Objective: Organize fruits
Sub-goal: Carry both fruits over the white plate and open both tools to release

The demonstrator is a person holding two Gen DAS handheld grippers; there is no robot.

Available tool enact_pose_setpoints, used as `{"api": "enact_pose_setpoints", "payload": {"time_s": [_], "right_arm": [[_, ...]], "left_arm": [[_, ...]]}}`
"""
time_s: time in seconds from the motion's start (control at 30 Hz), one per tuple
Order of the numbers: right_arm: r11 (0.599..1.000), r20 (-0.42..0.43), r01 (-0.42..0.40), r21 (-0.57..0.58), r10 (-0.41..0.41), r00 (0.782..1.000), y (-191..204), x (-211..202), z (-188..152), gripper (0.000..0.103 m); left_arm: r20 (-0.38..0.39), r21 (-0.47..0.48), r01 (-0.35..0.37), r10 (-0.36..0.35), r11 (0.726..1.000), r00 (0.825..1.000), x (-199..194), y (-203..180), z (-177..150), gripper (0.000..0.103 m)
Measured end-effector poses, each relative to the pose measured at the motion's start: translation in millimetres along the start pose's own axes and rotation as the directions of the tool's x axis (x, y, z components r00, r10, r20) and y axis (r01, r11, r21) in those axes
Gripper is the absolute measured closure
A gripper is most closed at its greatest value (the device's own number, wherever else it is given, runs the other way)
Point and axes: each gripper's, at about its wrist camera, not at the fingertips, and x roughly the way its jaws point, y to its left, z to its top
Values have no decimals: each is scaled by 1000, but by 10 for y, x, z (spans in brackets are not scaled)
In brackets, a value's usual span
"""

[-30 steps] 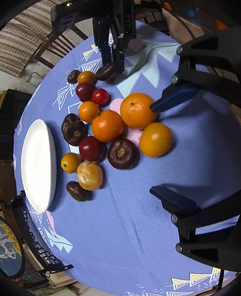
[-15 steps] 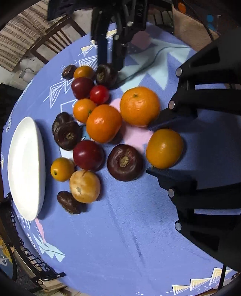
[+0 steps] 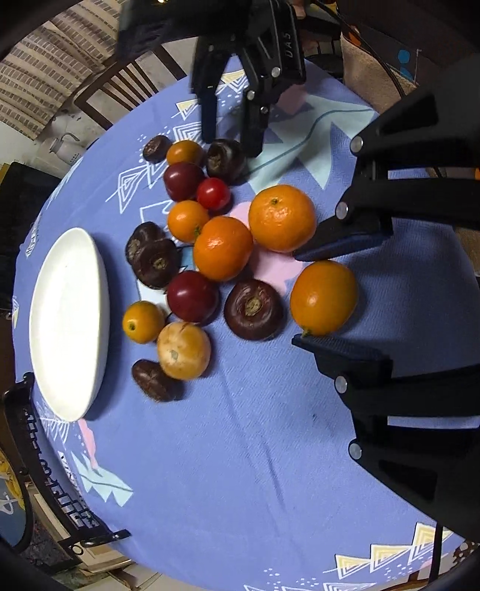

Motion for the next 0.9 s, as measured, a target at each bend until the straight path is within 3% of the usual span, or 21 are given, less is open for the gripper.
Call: {"api": "enact_pose_setpoints", "payload": {"time_s": [0.07,0.13,0.63,0.77,0.9], "right_arm": [[999,6,11,-45,-11,1000,62,60,56,32],[996,-30,44,-79,-47,998,82,141,67,58],[999,10,-47,24,47,999,-148,-146,52,58],[997,93,-72,31,69,993,-190,-364,359,58],[996,199,-81,35,73,977,-264,-536,856,58]], "left_arm": [[-15,-10,5,-5,1000,1000,54,0,-7,63],[-20,-16,3,-3,1000,1000,90,5,-11,63],[40,-59,44,-41,997,998,-138,121,161,64],[94,-53,45,-40,998,995,-308,177,474,64],[155,-40,-2,8,999,988,-391,199,1016,63]]}}
